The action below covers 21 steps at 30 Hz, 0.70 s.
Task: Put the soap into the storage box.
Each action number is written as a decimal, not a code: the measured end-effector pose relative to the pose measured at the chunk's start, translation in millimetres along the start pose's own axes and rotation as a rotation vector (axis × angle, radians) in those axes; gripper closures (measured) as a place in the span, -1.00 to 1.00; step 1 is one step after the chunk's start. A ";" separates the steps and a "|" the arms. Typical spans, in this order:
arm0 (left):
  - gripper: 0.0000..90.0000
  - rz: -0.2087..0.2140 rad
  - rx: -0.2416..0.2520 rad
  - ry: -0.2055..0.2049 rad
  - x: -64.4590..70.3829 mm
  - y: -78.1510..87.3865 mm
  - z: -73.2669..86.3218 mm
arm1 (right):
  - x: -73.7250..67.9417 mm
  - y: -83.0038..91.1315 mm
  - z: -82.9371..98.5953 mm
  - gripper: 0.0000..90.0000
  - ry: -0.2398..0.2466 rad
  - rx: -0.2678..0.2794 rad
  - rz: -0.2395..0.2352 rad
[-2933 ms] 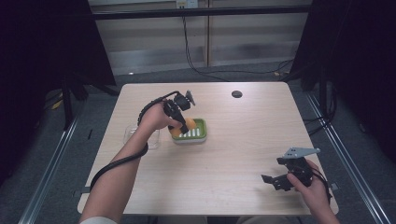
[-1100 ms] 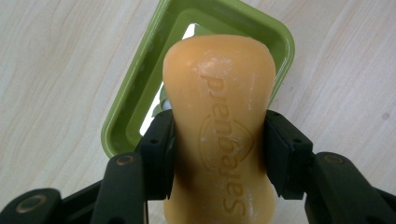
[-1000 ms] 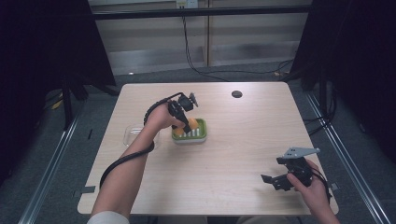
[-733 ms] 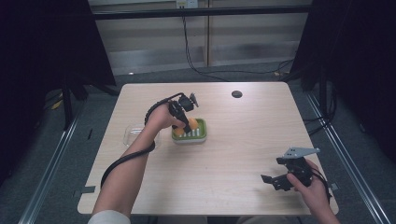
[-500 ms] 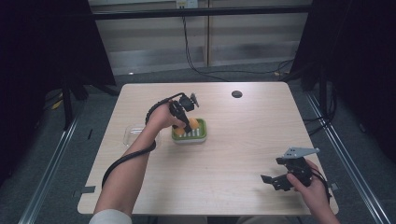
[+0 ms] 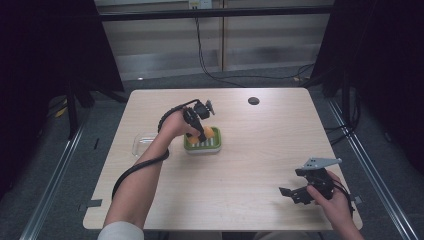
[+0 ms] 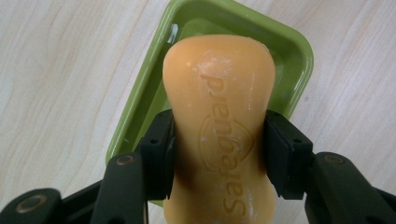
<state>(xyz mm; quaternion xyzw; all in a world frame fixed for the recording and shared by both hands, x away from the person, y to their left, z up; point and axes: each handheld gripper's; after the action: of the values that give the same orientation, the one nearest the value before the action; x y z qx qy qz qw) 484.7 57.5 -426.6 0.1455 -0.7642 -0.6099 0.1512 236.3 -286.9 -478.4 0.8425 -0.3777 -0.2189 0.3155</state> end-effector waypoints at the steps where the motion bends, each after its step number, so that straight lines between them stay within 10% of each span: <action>1: 0.11 -0.003 0.000 -0.009 -0.4 -0.1 -0.4 | 0.2 -0.4 0.2 -0.93 0.000 0.000 -0.004; 21: 0.11 0.013 -0.025 -0.052 -2.3 -8.1 -10.3 | 0.9 -1.6 -0.1 -0.93 0.001 -0.003 -0.007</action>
<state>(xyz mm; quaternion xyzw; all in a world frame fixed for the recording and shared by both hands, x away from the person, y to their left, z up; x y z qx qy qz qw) 491.3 47.5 -432.4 0.1228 -0.7613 -0.6218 0.1371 237.8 -286.8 -479.5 0.8436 -0.3743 -0.2203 0.3159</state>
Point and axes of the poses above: each handheld gripper's, and its own axes: y roughly backward along the jaws, z roughly out of its underside, x roughly to its right, and after that the axes turned 2 degrees about y, right-handed
